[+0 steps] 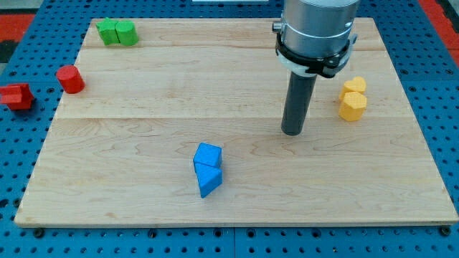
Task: Push the yellow heart and yellow hexagon slightly left
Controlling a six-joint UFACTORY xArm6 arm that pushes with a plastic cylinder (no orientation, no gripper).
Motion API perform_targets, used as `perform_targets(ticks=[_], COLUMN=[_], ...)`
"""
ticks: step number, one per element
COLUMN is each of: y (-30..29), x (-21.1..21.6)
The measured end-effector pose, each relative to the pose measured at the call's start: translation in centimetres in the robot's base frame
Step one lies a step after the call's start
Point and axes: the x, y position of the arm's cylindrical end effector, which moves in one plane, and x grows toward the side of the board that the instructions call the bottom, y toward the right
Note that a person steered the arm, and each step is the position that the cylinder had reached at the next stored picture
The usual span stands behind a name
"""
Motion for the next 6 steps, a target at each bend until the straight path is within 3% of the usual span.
perform_targets(ticks=[5, 6], y=[13.1, 16.8], x=[-0.8, -3.3])
